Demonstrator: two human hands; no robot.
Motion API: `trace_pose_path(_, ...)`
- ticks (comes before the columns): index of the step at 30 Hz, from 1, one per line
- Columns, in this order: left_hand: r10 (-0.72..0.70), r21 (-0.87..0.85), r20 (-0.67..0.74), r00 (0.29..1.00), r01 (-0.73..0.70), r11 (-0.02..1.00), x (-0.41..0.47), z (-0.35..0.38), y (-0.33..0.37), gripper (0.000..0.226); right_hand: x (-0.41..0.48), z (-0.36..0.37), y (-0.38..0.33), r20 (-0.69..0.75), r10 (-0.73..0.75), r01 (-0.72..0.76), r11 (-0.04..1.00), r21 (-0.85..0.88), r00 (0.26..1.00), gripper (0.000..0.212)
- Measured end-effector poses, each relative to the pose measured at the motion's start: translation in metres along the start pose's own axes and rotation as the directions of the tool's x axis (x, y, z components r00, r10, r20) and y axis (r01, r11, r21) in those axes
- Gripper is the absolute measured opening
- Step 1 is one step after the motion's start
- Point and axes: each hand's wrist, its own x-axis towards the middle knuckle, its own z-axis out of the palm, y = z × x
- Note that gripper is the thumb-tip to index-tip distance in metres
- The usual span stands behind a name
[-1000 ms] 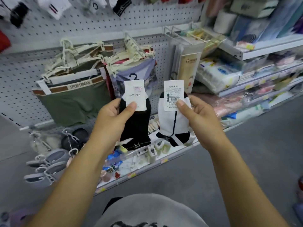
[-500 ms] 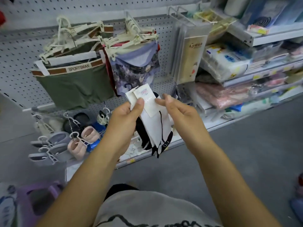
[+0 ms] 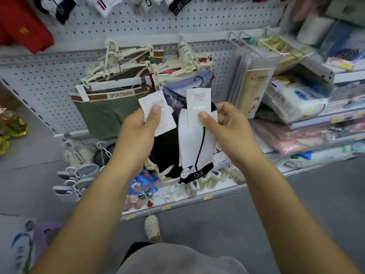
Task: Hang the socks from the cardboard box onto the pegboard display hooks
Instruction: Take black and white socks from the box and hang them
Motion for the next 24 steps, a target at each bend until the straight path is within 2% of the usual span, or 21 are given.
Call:
trace_pose_path(4,0.034,0.02,-0.118,0.992,-0.031,0.999,0.033,-0.031,0.023,0.024,0.042,0.024,-0.026,0.032,-0.077,0.078,0.996,-0.033,0.997,0.015)
trace_pose_path(9,0.071,-0.035,-0.241,0.968,-0.082,0.996,0.088,-0.071,0.053,0.024,0.097,0.064,-0.059,0.023,-0.156,0.157,0.985,-0.077,0.987,0.018)
trace_pose_path(17,0.212,-0.001,-0.295,0.932,-0.222,0.975,0.172,-0.132,0.094,0.022,0.191,0.127,-0.108,-0.02,-0.223,0.22,0.97,-0.107,0.975,0.025)
trace_pose_path(19,0.257,0.013,-0.355,0.899,-0.27,0.963,0.189,-0.15,0.101,0.023,0.212,0.146,-0.121,0.003,-0.26,0.259,0.959,-0.113,0.966,0.025)
trace_pose_path(21,0.319,0.085,-0.481,0.817,-0.319,0.944,0.204,-0.169,0.105,0.033,0.234,0.168,-0.136,0.036,-0.296,0.298,0.948,-0.113,0.954,0.024)
trace_pose_path(24,0.384,0.144,-0.547,0.744,-0.369,0.918,0.225,-0.197,0.122,0.027,0.266,0.211,-0.164,0.08,-0.347,0.355,0.926,-0.128,0.934,0.024)
